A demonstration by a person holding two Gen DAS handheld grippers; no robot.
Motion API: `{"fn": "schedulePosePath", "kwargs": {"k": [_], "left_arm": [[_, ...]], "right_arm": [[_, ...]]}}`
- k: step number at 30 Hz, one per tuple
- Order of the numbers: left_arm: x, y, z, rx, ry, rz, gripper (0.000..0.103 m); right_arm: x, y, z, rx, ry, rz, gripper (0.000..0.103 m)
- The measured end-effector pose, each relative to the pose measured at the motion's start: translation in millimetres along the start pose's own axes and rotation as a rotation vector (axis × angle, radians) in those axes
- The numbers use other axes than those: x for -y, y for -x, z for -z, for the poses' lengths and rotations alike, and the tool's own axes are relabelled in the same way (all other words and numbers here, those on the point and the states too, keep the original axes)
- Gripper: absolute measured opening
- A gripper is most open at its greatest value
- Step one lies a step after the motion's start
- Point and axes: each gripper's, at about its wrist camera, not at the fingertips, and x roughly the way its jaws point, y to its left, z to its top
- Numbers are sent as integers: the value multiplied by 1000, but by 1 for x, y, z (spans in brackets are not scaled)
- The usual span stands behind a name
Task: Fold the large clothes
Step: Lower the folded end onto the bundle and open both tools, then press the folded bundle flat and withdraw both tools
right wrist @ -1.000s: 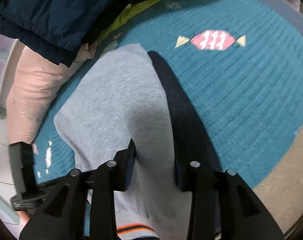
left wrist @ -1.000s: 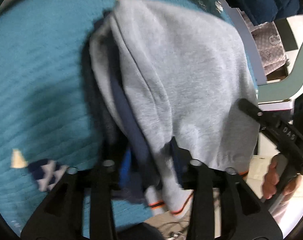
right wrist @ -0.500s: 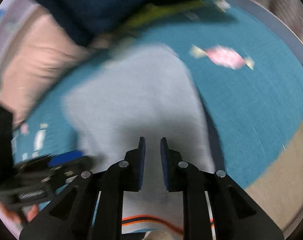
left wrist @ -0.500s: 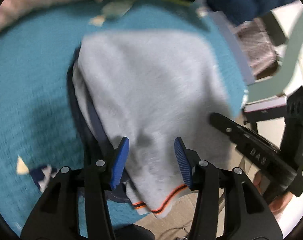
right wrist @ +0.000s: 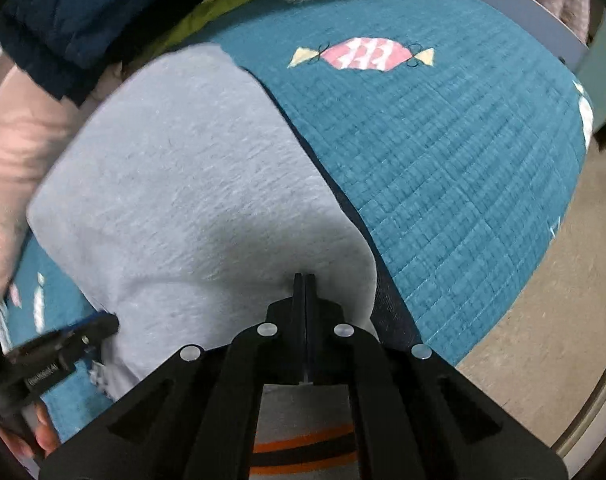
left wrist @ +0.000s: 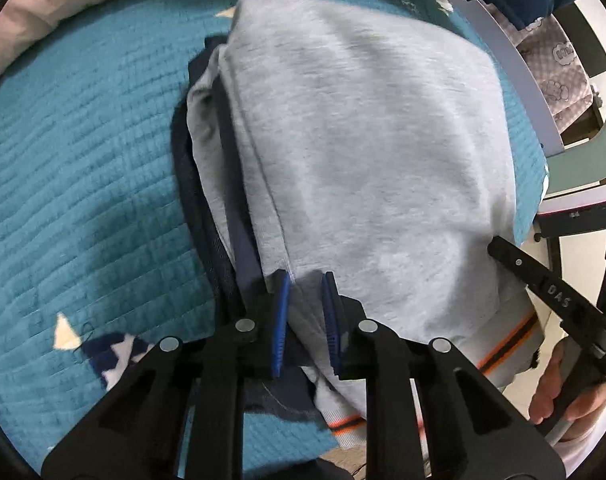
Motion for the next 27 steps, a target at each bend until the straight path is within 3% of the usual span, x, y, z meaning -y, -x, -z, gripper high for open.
{"fn": "schedulePosePath", "kwargs": {"k": [5, 9, 11, 14, 19, 23, 25, 27], "left_arm": [[22, 22, 17, 34, -51, 61, 18], [41, 19, 42, -34, -106, 179, 18], [44, 6, 56, -46, -127, 139, 18], [35, -21, 68, -81, -105, 132, 13], [20, -34, 66, -90, -63, 214, 9], [22, -24, 58, -120, -53, 211, 9], [25, -10, 50, -124, -52, 292, 10], [21, 8, 37, -75, -69, 310, 10]], "right_arm": [[-9, 46, 22, 45, 34, -81, 2], [-15, 54, 42, 18, 63, -46, 2], [-7, 41, 52, -2, 55, 12, 0], [10, 26, 55, -19, -11, -19, 0], [16, 5, 55, -9, -37, -23, 0], [10, 19, 45, -47, -59, -17, 0], [1, 35, 37, -6, -48, -30, 4], [-17, 56, 20, 68, -9, -79, 4]]}}
